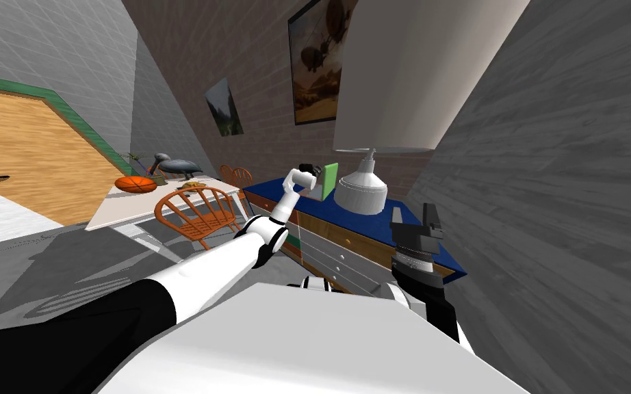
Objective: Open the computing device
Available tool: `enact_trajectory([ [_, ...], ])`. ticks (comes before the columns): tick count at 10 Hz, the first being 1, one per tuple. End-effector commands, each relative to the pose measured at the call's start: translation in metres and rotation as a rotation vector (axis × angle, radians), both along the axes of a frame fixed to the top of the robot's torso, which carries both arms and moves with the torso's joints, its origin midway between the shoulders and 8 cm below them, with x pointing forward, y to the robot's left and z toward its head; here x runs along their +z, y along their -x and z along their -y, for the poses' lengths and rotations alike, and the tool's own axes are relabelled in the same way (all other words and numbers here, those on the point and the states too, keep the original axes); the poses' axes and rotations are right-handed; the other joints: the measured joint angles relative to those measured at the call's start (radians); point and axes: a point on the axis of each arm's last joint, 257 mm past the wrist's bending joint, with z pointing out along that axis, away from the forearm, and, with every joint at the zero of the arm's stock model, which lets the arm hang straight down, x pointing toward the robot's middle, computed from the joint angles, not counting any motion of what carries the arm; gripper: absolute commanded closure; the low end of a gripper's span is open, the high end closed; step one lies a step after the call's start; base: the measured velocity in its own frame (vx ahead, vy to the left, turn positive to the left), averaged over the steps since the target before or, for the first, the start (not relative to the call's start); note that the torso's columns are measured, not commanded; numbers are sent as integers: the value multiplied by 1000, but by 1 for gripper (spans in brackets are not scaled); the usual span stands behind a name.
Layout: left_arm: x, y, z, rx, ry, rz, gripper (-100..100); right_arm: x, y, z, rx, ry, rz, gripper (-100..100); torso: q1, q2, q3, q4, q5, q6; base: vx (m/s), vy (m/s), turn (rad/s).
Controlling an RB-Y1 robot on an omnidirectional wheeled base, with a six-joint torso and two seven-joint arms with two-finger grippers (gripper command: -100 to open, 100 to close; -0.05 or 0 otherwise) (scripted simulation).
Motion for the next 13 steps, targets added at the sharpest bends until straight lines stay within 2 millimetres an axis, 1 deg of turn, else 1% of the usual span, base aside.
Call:
enact_trajectory([
  [1, 9, -1, 10, -2, -29, -25, -100, 0, 0, 0, 0, 0, 0, 0, -1, 0, 0, 0, 0, 0, -27, -29, 25],
  [6, 23, 1, 30, -2, -93, -84, -100, 0, 0, 0, 0, 0, 0, 0, -2, 1, 1, 1, -1, 1, -23, -34, 44],
  [8, 21, -2, 25, 6, -88, -81, -100, 0, 0, 0, 0, 0, 0, 0, 0, 0, 0, 0, 0, 0, 41, -18, -10],
  [9, 21, -1, 25, 4, -88, -81, -100, 0, 0, 0, 0, 0, 0, 0, -1, -4, -2, -2, 0, 0, 56, -14, -5],
  [10, 21, -1, 25, 4, -88, -81, 100, 0, 0, 0, 0, 0, 0, 0, 0, -2, -2, -2, 0, -1, 7, -3, 2],
  [11, 17, -8, 21, 22, -72, -89, 100, 0, 0, 0, 0, 0, 0, 0, 1, 1, 1, 0, 1, -1, -10, 63, -197],
  [12, 17, -8, 21, 25, -52, -94, 100, 0, 0, 0, 0, 0, 0, 0, 4, 3, 2, 0, 1, 0, -21, 94, -133],
  [13, 16, -15, 16, 39, -54, -91, 100, 0, 0, 0, 0, 0, 0, 0, 4, 3, 2, 0, 2, -1, -40, 116, -197],
])
